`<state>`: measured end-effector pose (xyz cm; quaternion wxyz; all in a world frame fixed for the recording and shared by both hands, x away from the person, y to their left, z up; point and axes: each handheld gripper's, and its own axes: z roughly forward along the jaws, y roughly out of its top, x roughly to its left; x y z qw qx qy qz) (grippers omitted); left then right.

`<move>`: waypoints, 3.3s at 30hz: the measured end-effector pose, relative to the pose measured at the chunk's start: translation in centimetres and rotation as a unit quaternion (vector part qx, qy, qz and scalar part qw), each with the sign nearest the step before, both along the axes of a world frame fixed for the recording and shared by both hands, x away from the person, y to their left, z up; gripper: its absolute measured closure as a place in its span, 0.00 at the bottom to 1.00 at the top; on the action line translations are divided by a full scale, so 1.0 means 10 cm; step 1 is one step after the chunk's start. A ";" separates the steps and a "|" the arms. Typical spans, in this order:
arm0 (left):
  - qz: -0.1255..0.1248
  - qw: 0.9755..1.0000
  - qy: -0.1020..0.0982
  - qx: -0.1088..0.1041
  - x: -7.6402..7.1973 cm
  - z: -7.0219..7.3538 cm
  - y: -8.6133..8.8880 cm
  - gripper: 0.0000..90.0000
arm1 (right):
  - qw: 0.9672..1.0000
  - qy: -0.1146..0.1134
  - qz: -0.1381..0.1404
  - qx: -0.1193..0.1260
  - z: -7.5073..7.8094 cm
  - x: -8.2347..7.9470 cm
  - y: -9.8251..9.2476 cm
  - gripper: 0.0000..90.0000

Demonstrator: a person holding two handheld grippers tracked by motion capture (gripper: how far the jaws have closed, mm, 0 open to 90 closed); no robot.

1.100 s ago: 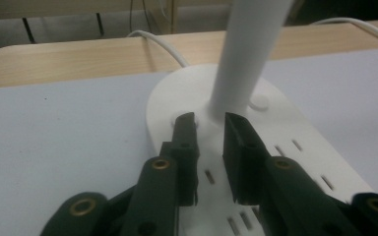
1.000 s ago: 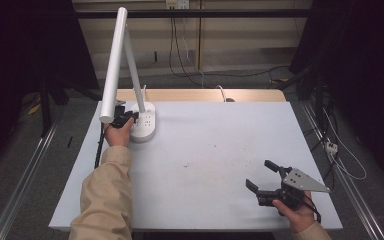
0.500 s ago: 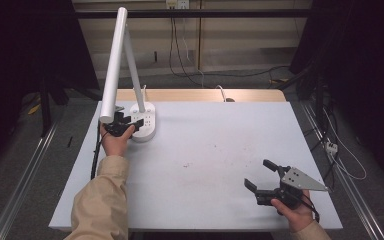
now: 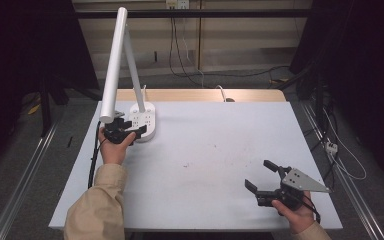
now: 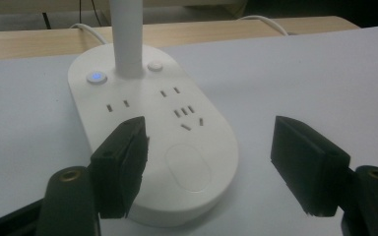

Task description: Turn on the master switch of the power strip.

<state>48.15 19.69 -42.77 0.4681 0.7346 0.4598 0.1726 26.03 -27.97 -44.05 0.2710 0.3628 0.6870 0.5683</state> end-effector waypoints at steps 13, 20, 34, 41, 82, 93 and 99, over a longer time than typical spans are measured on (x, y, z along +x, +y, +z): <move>-0.018 1.000 -0.006 0.009 -0.22 0.05 -0.02 0.25 | 1.000 0.001 0.002 0.002 0.00 0.00 -0.01 0.08; -0.027 1.000 -0.009 0.008 -0.32 0.07 0.00 0.20 | 1.000 0.006 0.000 0.002 0.00 0.01 -0.01 0.07; -0.031 0.999 -0.011 0.014 -0.50 0.06 0.05 0.15 | 1.000 0.005 0.003 0.001 0.00 0.01 0.00 0.07; -0.040 0.999 -0.013 0.008 -0.63 0.04 0.03 0.13 | 1.000 0.005 0.003 0.001 0.00 0.01 0.00 0.07; -0.056 0.998 -0.016 0.002 -1.10 -0.09 0.16 0.12 | 1.000 0.005 0.002 0.002 0.00 0.01 0.00 0.07; -0.055 0.998 -0.014 0.004 -1.15 -0.11 0.21 0.12 | 1.000 0.006 0.002 0.003 -0.01 0.01 0.00 0.07; -0.056 0.998 -0.014 0.010 -1.17 -0.12 0.23 0.12 | 1.000 0.006 0.001 0.003 -0.01 0.01 -0.01 0.07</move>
